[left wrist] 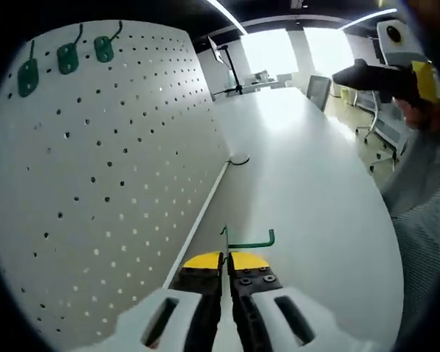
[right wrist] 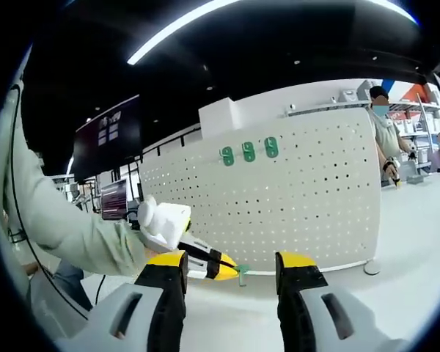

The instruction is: Insert the hook assembly into the mounting plate slot until the hook locks in place.

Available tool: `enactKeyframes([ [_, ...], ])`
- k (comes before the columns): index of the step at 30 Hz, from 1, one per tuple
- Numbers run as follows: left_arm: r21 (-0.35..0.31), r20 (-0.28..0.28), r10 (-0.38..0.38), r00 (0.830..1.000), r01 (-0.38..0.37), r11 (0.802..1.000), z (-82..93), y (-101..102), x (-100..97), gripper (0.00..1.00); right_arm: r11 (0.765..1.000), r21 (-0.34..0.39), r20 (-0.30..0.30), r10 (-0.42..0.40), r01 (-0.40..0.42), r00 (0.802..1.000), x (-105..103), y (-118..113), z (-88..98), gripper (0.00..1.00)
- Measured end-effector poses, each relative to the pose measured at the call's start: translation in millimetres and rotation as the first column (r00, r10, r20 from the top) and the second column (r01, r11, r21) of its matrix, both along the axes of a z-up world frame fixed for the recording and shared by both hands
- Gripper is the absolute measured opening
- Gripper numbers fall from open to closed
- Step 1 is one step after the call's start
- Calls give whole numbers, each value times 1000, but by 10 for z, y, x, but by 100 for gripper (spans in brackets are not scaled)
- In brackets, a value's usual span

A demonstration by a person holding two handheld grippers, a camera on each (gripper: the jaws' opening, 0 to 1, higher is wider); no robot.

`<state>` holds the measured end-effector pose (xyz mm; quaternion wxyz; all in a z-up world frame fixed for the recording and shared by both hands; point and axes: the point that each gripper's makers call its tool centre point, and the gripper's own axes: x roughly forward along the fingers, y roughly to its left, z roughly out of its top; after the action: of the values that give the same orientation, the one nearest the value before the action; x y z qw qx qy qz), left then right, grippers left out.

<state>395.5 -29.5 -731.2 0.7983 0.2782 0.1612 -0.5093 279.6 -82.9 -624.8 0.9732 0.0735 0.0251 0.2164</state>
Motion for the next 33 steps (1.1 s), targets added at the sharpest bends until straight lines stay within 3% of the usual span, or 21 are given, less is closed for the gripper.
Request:
enactKeyframes([
  [17, -122, 81, 3, 997, 7, 992, 533, -81, -253, 3, 999, -41, 3, 10, -9, 1000, -29, 25, -19, 46],
  [33, -212, 112, 28, 993, -3, 977, 856, -22, -385, 3, 998, -60, -5, 23, -24, 1000, -34, 63, -41, 45],
])
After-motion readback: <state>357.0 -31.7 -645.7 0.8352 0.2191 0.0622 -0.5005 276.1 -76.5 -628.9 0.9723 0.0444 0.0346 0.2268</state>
